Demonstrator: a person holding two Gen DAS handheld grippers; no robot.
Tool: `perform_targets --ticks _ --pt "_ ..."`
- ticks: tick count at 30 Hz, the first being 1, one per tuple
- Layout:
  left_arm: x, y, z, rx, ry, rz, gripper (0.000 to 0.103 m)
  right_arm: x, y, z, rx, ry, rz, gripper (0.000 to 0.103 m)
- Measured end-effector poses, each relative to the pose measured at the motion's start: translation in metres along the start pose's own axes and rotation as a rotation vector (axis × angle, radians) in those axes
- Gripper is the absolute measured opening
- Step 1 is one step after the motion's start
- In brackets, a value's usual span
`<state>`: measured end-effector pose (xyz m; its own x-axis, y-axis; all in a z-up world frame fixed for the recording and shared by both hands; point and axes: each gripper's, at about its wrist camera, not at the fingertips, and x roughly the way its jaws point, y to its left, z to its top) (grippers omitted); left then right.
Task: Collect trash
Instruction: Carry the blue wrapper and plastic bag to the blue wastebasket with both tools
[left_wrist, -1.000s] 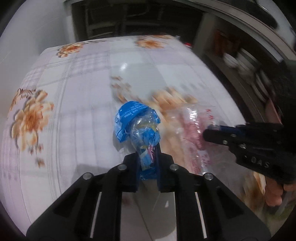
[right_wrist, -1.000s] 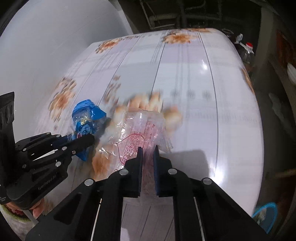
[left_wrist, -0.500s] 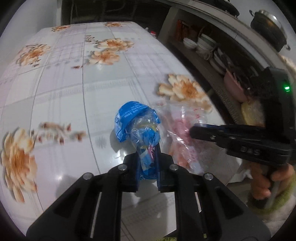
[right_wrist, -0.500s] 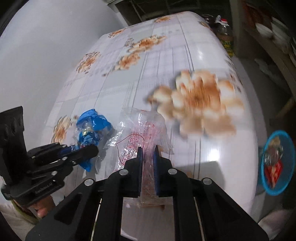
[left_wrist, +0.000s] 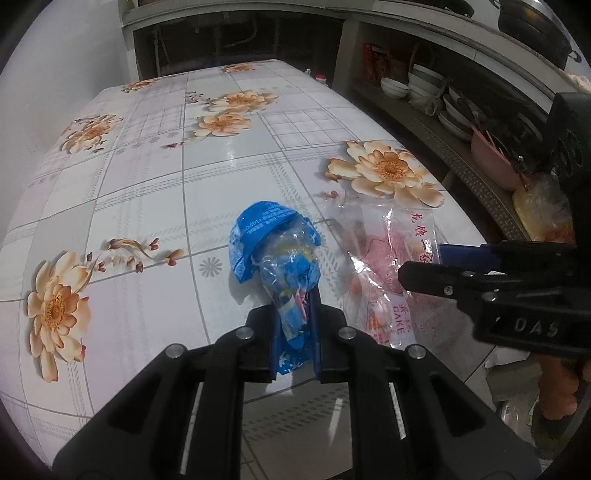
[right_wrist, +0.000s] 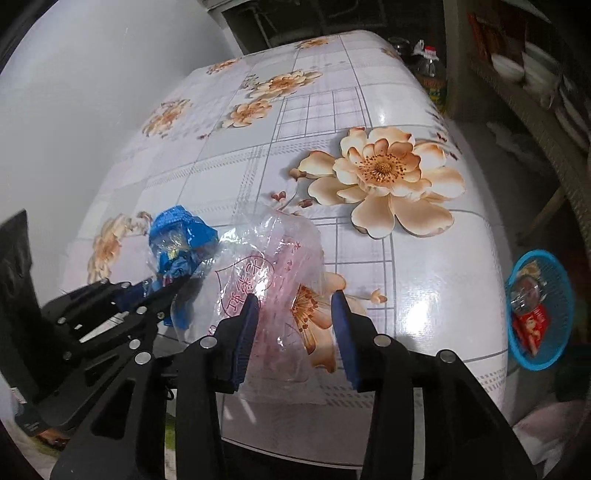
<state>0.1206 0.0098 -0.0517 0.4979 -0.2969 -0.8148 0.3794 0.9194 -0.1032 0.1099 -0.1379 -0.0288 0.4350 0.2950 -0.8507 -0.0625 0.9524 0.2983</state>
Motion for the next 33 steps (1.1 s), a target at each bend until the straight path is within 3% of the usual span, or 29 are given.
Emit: perform_targets --ticks 6,14,33 --pt "-0.001 0.0 -0.002 -0.009 -0.001 0.0 0.012 0.0 0.006 -0.002 -0.017 0.018 -0.007 0.02" --pt "-0.002 0.003 -0.003 -0.023 -0.005 -0.001 0.012 -0.004 0.002 -0.005 0.021 0.017 0.02 0.015" --pt "-0.003 0.002 -0.004 -0.017 -0.013 0.018 0.012 -0.03 -0.017 0.002 0.072 -0.054 -0.011 0.014"
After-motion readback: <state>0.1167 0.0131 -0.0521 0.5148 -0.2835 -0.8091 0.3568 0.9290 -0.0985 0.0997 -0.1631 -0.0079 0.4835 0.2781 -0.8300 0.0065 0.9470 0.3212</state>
